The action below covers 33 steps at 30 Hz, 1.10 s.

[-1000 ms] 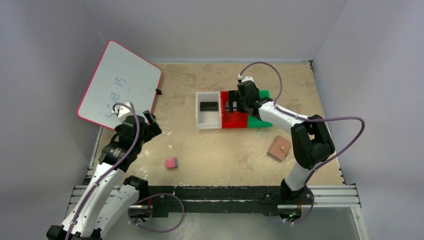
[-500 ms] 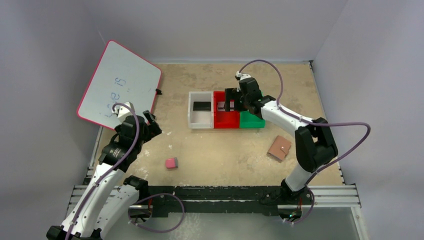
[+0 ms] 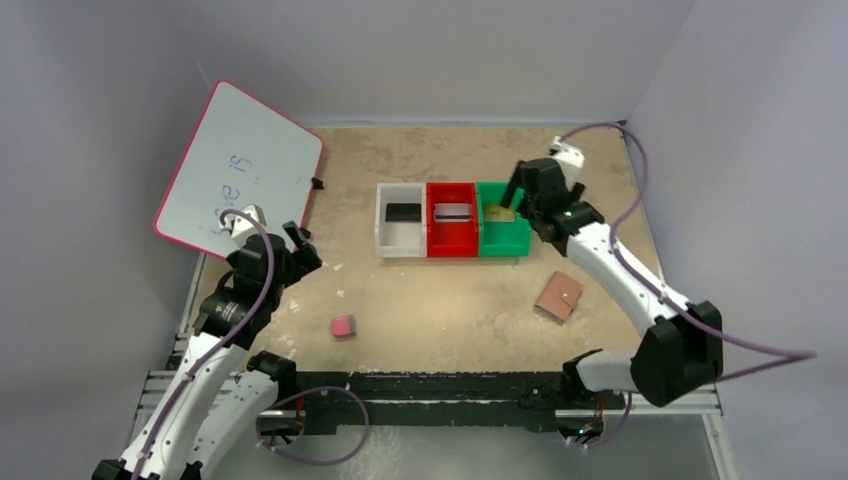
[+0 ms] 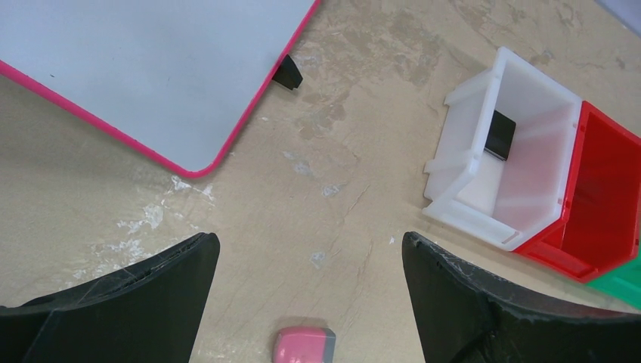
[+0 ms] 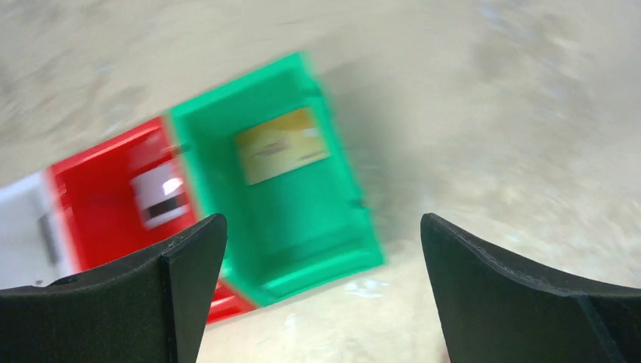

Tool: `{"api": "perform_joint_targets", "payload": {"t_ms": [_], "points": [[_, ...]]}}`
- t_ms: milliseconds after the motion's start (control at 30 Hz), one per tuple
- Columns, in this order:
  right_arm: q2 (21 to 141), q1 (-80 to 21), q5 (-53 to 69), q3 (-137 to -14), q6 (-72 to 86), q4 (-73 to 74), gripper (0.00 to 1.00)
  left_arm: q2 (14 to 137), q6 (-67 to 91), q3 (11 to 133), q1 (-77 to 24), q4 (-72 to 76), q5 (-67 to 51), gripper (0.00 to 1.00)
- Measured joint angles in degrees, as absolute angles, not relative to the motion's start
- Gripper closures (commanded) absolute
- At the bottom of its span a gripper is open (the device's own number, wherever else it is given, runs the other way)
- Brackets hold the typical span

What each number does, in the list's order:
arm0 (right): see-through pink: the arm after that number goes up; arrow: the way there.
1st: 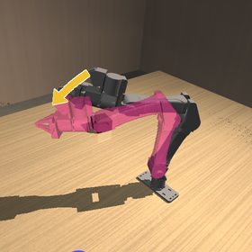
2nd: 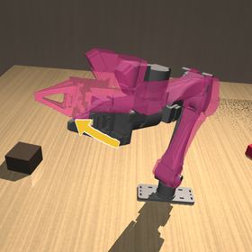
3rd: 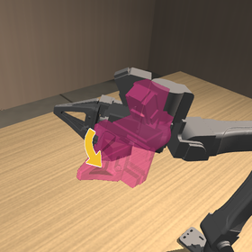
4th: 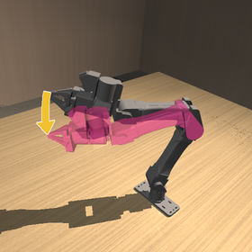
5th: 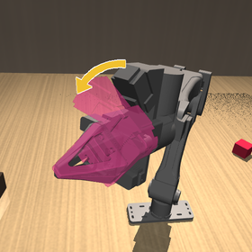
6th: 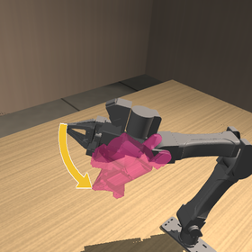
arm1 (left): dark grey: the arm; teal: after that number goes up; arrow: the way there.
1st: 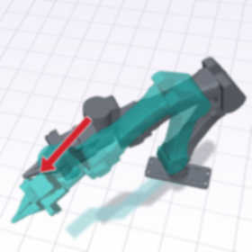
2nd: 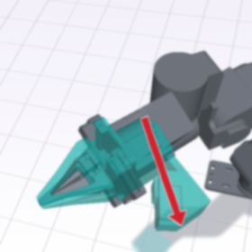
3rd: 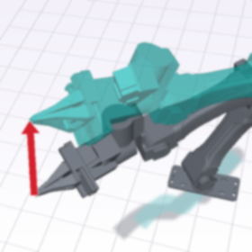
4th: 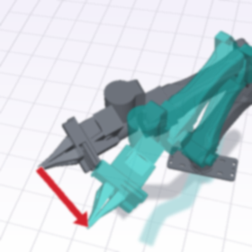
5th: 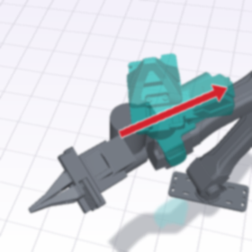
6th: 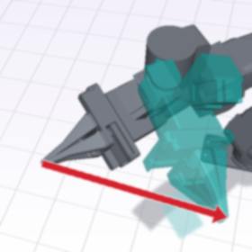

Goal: Take the credit cards out of the card holder

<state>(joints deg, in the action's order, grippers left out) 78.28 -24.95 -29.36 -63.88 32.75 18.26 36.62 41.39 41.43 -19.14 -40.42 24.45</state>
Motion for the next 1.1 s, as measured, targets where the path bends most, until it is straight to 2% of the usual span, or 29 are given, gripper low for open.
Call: {"api": "perform_joint_targets", "payload": {"t_ms": [200,267,400,600,700,800,1000,1100], "points": [[69.34,-7.16,-29.04,-46.39,43.2,20.36,0.0,35.46,41.36,41.43,-19.14,-40.4,24.05,0.09],[68.16,-5.21,-27.97,-41.67,46.04,21.32,0.0,35.48,41.36,41.43,-19.14,-40.4,23.83,0.09],[66.96,-5.56,-25.5,-36.05,50.98,21.69,0.01,35.48,41.36,41.43,-19.14,-40.4,23.44,0.09],[66.7,-5.61,-21.69,-31.7,54.83,19.44,0.14,35.33,41.36,41.43,-19.14,-40.4,23.16,0.09],[66.92,-5.3,-20.36,-31.53,54.46,18.0,0.14,35.22,41.36,41.43,-19.14,-40.4,23.16,0.09],[67.24,-6.13,-17.23,-31.42,52.77,15.44,0.28,35.22,41.36,41.43,-19.14,-40.4,23.16,0.09],[64.1,-17.19,-10.55,-29.41,54.59,12.78,0.28,35.22,41.36,41.43,-19.14,-40.4,23.16,0.09],[59.92,-18.72,-7.9,-27.29,56.53,14.98,0.28,35.18,41.36,41.43,-19.14,-40.4,23.16,0.09]]}}
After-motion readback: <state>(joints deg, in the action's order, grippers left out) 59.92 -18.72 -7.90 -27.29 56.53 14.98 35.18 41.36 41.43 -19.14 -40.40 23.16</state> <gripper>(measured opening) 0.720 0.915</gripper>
